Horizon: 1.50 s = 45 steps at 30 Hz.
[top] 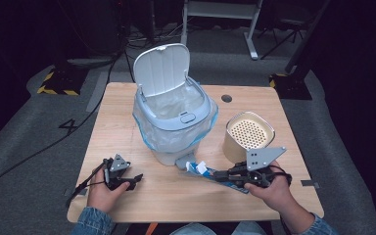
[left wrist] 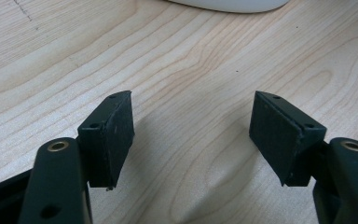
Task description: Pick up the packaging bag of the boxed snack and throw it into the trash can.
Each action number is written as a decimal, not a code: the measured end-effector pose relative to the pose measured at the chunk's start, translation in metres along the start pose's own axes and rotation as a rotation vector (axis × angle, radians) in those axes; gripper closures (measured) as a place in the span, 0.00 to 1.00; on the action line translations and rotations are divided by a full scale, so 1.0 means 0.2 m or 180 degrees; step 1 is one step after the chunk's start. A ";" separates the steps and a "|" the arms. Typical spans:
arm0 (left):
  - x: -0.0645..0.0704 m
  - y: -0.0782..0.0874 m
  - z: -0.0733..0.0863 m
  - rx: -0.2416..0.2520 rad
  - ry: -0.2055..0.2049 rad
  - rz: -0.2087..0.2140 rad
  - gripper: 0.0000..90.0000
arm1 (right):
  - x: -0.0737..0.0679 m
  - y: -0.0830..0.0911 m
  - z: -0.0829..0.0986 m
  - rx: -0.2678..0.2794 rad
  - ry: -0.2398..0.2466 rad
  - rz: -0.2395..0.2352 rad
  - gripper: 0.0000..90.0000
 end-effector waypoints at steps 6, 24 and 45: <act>-0.01 -0.01 -0.01 -0.0006 -0.0005 0.0009 0.35 | 0.02 0.12 -0.11 0.0165 -0.0022 0.0011 1.00; -0.01 -0.01 -0.01 -0.0002 -0.0016 0.0001 0.35 | 0.10 0.31 -0.39 0.0761 -0.0134 -0.0146 1.00; -0.01 -0.01 -0.01 -0.0004 -0.0018 0.0001 0.35 | 0.17 0.41 -0.73 0.1089 -0.0010 -0.0233 1.00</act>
Point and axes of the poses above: each handheld gripper's, and its own axes: y roughly backward along the jaws, z roughly out of its underside, x roughly to its right, the point moved 6 cm from there along -y, roughly forward along the jaws, and after that the axes turned 2 degrees about x, right-handed, at the moved point
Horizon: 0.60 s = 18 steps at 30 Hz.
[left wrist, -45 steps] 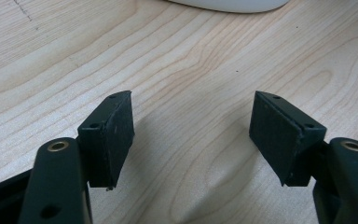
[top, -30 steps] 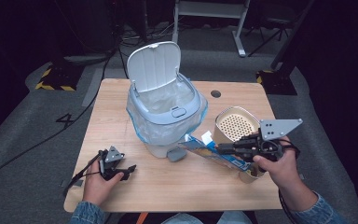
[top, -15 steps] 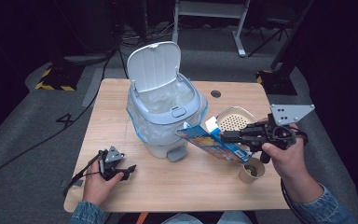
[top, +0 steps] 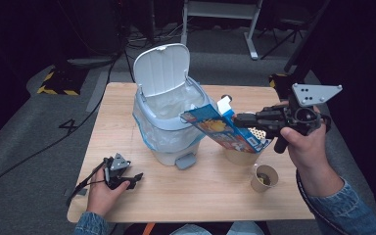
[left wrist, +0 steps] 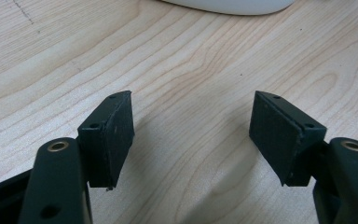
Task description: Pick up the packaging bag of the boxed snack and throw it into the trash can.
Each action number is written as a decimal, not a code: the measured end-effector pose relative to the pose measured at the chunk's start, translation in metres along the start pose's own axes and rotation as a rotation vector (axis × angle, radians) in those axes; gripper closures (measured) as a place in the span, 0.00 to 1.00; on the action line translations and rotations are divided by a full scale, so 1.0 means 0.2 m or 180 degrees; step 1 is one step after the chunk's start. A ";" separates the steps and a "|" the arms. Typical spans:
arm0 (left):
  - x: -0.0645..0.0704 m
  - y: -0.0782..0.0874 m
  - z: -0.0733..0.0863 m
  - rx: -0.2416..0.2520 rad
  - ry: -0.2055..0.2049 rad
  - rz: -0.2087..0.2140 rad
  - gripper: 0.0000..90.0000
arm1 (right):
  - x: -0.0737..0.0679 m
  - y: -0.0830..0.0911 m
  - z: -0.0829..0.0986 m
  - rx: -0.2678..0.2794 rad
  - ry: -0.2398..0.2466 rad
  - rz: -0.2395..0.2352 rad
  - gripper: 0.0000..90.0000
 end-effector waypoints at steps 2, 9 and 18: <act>0.00 0.00 0.00 -0.0005 -0.0003 -0.0002 0.35 | 0.01 -0.02 -0.05 0.0049 0.0012 -0.0001 1.00; 0.00 0.00 0.00 -0.0003 -0.0011 -0.0003 0.35 | 0.07 -0.11 -0.19 0.0149 0.0124 0.0065 1.00; 0.00 0.00 0.00 -0.0004 -0.0012 -0.0002 0.35 | 0.19 -0.27 -0.29 0.0236 0.0247 0.0162 1.00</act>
Point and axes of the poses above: each handheld gripper's, and its own axes: y roughly backward along the jaws, z roughly out of its underside, x roughly to its right, the point moved 6 cm from there along -y, roughly forward along the jaws, and after that the axes turned 2 degrees about x, right-handed, at the moved point
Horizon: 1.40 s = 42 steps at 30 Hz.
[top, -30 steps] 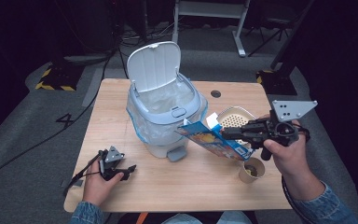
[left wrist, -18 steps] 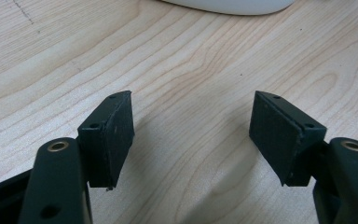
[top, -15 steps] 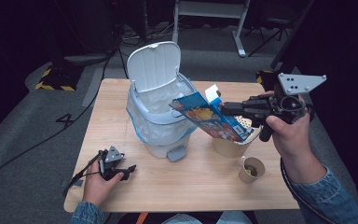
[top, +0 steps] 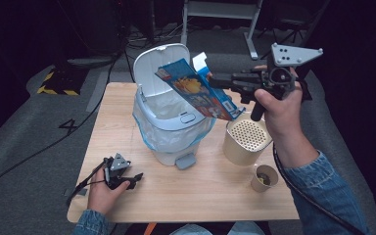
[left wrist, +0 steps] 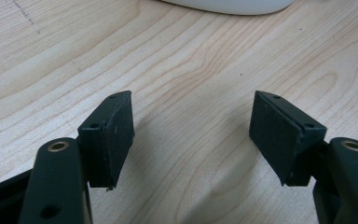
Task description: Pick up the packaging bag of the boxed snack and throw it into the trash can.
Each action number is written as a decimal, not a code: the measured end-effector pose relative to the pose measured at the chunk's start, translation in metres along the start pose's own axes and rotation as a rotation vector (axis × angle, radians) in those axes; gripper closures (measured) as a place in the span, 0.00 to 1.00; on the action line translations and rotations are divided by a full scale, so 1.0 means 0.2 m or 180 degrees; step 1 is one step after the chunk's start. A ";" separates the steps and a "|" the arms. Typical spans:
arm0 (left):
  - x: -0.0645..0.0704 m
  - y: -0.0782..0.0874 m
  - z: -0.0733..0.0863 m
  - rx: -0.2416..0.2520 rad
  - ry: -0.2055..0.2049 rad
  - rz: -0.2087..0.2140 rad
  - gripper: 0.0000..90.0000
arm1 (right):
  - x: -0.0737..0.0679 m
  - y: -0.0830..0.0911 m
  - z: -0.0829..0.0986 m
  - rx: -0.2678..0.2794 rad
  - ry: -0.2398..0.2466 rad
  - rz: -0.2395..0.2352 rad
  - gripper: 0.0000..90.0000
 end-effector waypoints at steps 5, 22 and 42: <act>0.00 0.00 0.00 0.0002 0.0002 -0.0001 0.35 | 0.09 -0.13 -0.04 -0.0031 0.0086 0.0040 1.00; 0.00 0.00 0.00 0.0016 0.0018 -0.0008 0.35 | 0.25 -0.47 0.13 -0.0086 0.0009 0.0055 0.99; 0.00 0.00 0.00 0.0009 0.0029 0.0000 0.35 | 0.33 -0.53 0.28 -0.0094 -0.0159 -0.0013 0.93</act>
Point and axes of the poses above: each handheld gripper's, and its own axes: y roughly backward along the jaws, z roughly out of its underside, x roughly to its right, the point moved 6 cm from there along -y, roughly forward along the jaws, and after that the axes turned 2 degrees about x, right-handed, at the moved point
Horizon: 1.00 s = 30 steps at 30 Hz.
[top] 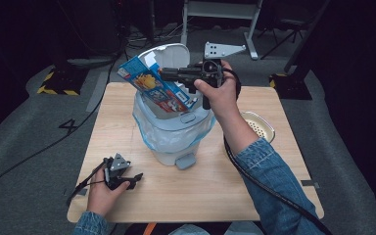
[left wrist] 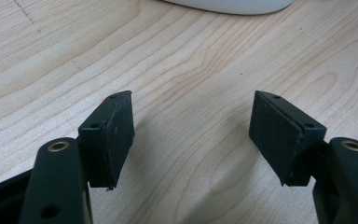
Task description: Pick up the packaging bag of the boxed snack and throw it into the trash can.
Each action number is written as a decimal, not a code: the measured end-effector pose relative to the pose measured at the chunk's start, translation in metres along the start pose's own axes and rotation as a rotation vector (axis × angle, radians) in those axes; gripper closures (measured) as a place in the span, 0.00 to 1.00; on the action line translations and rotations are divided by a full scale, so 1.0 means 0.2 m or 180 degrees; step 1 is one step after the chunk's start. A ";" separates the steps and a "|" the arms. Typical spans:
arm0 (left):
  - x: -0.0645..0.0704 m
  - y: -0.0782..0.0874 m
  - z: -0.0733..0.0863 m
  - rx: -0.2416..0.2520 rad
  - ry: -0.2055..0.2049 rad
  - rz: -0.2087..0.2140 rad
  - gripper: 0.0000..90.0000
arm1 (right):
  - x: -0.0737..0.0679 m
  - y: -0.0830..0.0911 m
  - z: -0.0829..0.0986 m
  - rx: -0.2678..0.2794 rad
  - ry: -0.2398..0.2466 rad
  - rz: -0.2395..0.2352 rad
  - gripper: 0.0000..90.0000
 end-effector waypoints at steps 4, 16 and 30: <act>0.00 0.00 0.00 -0.0006 -0.0017 -0.0003 0.35 | 0.01 0.02 0.02 -0.0059 0.0027 0.0097 0.75; 0.00 0.00 0.00 -0.0005 -0.0017 -0.0002 0.35 | 0.00 0.13 0.04 -0.0175 0.0116 0.0261 0.60; 0.00 0.00 0.00 0.0004 -0.0002 0.0005 0.35 | -0.11 0.54 0.08 -0.0578 0.0264 0.0731 0.41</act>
Point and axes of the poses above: each handheld gripper's, and its own axes: y roughly backward along the jaws, z roughly out of its underside, x roughly to its right, the point moved 6 cm from there along -y, roughly forward along the jaws, and after that the axes turned 2 degrees about x, right-handed, at the moved point
